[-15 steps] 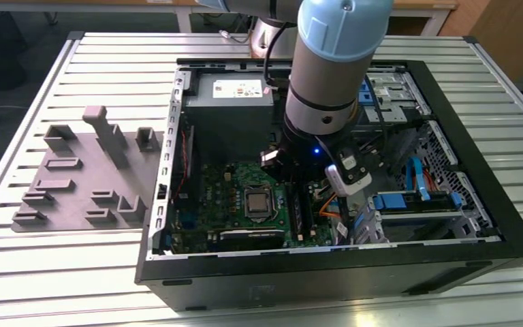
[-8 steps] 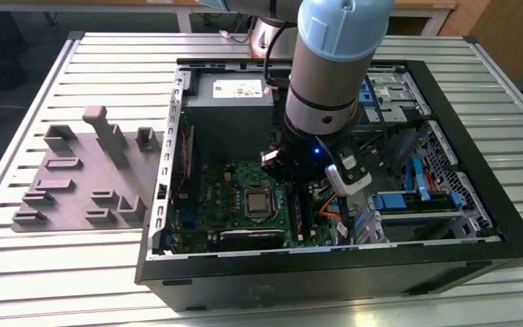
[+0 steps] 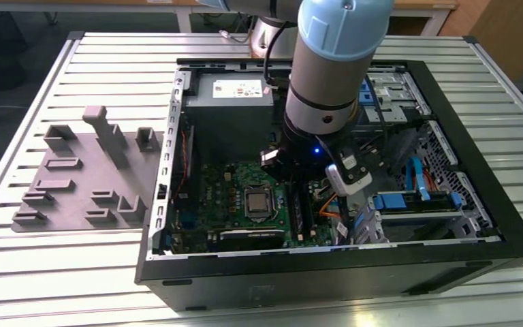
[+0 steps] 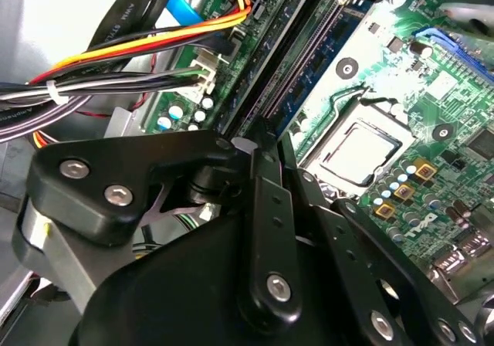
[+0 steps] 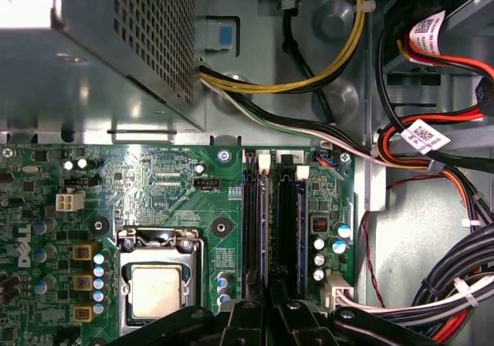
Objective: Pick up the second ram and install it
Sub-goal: 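Insert the second ram into the second slot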
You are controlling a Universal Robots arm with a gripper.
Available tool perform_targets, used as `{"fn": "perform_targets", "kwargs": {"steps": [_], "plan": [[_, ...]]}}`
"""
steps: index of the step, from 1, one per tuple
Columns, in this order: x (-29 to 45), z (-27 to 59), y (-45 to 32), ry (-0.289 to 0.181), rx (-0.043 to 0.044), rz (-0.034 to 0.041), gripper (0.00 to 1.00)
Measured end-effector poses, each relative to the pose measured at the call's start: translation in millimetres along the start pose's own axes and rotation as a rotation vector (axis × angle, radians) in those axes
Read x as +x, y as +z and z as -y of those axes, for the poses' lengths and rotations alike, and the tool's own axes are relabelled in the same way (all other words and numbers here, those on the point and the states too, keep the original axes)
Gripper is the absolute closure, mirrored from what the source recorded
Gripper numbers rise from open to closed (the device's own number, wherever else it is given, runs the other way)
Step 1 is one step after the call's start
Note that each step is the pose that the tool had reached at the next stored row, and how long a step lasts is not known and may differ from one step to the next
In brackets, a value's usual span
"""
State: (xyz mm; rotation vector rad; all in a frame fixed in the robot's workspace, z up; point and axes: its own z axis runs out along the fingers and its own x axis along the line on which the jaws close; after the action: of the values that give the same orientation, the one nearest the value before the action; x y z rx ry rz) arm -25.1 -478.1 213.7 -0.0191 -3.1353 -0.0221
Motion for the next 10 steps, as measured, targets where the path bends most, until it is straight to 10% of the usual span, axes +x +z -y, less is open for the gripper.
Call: {"fn": "perform_targets", "kwargs": {"steps": [10], "plan": [[0.1,0.0,1.7,0.003,-0.0001,-0.0007,0.86]]}}
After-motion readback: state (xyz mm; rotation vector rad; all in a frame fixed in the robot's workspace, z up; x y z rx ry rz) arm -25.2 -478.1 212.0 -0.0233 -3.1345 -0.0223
